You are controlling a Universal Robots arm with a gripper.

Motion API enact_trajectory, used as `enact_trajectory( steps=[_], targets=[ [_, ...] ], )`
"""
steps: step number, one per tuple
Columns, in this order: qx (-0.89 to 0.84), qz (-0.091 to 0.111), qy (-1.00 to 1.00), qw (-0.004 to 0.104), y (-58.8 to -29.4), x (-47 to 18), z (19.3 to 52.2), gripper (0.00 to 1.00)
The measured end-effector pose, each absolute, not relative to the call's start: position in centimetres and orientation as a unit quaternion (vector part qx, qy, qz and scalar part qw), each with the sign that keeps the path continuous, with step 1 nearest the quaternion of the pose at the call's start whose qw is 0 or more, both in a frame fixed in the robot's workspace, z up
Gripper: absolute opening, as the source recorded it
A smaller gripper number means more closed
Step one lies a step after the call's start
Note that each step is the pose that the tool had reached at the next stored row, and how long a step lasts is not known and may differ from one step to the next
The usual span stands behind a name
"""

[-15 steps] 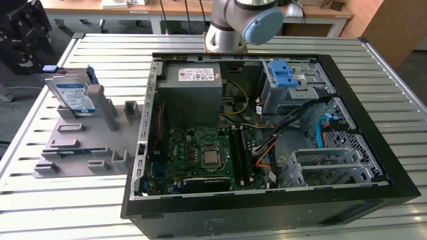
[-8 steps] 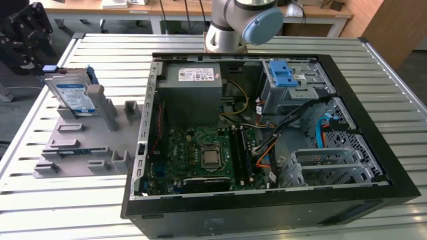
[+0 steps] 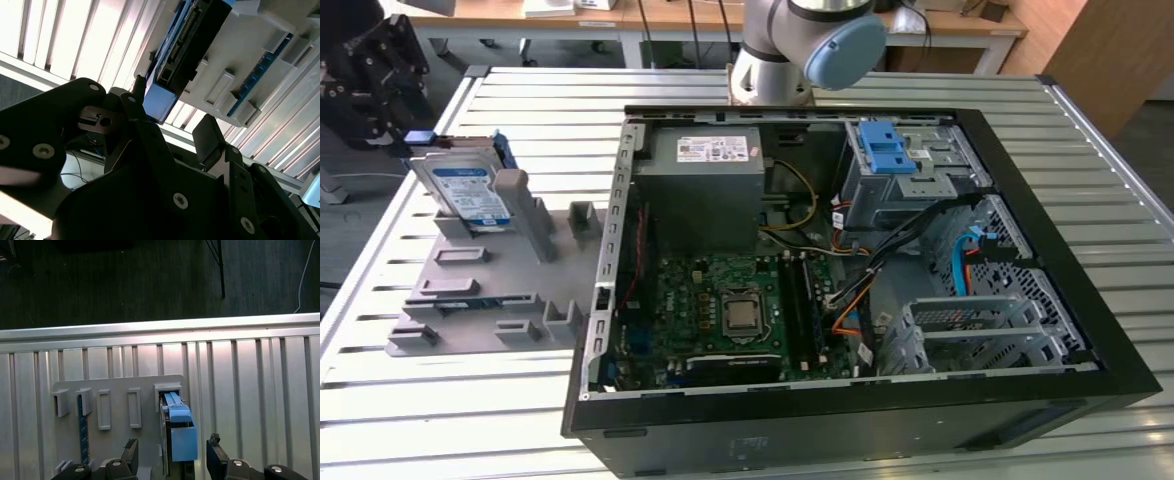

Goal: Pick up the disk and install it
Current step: 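Pick up the disk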

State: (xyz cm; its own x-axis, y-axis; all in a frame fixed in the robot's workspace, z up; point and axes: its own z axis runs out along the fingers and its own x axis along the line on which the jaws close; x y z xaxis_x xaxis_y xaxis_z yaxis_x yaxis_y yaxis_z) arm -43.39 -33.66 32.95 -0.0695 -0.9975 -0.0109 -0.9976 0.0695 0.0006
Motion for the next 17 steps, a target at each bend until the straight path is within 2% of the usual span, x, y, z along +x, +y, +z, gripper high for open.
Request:
enact_trajectory(
  steps=[17],
  targets=[
    [-0.682,0.002,0.731,0.003,-33.6,-43.6,31.1,0.63]
  ],
)
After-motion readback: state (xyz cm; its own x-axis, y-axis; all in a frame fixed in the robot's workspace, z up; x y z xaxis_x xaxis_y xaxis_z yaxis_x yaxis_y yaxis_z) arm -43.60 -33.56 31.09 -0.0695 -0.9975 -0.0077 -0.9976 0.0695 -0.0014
